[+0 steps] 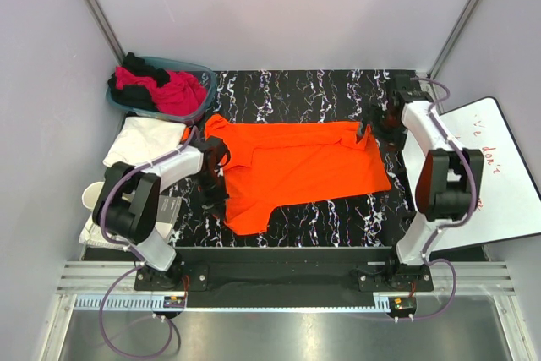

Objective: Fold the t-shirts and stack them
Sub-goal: Grap the side of the flattened tshirt closest away from the robot with both arms

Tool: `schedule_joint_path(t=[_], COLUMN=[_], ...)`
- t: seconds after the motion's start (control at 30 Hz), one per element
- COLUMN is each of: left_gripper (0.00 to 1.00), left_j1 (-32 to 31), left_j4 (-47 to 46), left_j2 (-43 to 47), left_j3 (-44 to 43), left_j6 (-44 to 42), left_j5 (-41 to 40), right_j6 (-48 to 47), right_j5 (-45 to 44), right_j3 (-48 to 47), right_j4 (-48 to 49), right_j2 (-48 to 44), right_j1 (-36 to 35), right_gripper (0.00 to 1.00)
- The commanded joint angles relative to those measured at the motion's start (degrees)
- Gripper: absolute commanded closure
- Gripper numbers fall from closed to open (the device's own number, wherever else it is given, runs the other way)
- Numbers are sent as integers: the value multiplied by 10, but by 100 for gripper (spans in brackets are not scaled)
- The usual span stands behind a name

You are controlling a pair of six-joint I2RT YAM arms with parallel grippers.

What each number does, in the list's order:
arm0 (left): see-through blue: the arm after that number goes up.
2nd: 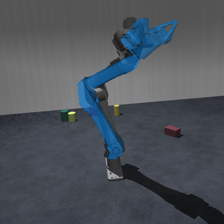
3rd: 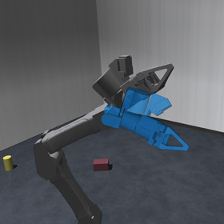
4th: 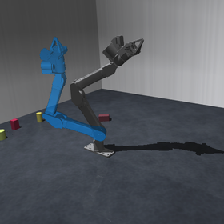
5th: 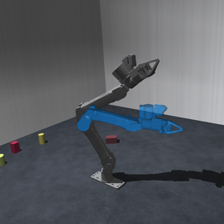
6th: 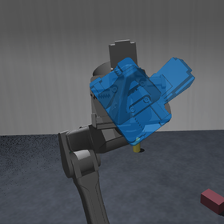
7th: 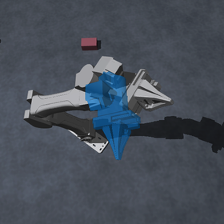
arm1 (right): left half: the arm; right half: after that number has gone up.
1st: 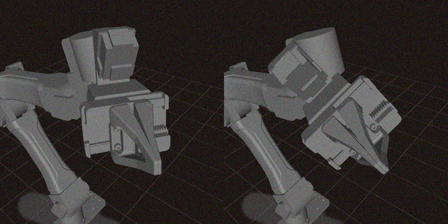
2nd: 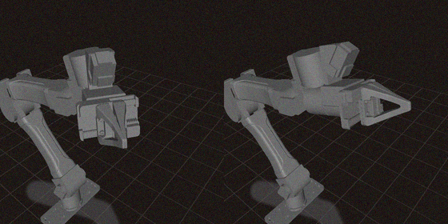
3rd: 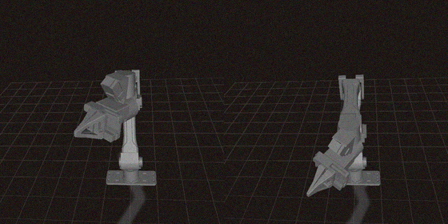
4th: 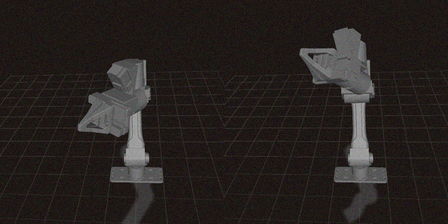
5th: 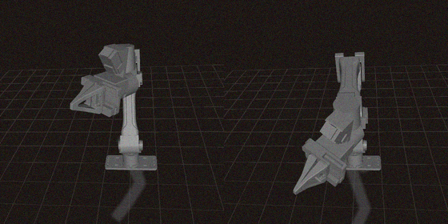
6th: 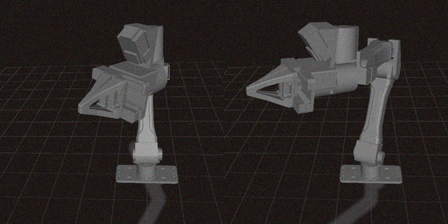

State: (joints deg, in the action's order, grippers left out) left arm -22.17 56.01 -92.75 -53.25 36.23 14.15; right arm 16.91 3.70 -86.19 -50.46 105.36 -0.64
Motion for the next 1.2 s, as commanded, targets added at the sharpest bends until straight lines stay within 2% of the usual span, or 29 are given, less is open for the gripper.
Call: schedule_joint_path(t=[0.0,0.1,0.17,0.27,0.43,0.57,0.67,0.7,0.8,0.83,0.9,0.97,1.03,1.17], left_gripper=[100,100,100,100,100,100,100,100,100,100,100,100,100,100], left_j1=[-6,-10,-15,-20,-23,-25,-26,-26,-26,-26,-26,-26,-27,-27], left_j4=[2,3,2,3,3,2,2,2,2,2,2,4,9,26], left_j2=[-16,-18,-18,-16,-9,-2,6,9,15,18,22,27,35,58], left_j3=[-33,-40,-41,-41,-39,-33,-27,-26,-26,-26,-26,-26,-33,-56], left_j6=[-27,-31,-33,-34,-38,-37,-35,-34,-32,-32,-31,-29,-27,-21], left_j5=[-13,-12,-16,-17,-21,-24,-28,-29,-33,-33,-34,-35,-35,-38], right_j6=[1,23,44,59,66,69,73,74,69,64,59,52,46,42], right_j5=[-21,-25,-18,4,21,33,57,60,68,73,80,81,85,97], right_j3=[100,160,200,237,256,258,268,270,278,279,282,284,284,281], right_j4=[-4,-6,-7,-7,4,24,52,58,76,77,79,80,79,72], right_j2=[-73,-108,-121,-138,-132,-102,-86,-81,-54,-49,-38,-46,-58,-102], right_j1=[3,3,39,77,111,114,114,114,114,114,114,114,114,114], right_gripper=[0,0,1,8,10,16,27,35,44,54,65,86,100,100])
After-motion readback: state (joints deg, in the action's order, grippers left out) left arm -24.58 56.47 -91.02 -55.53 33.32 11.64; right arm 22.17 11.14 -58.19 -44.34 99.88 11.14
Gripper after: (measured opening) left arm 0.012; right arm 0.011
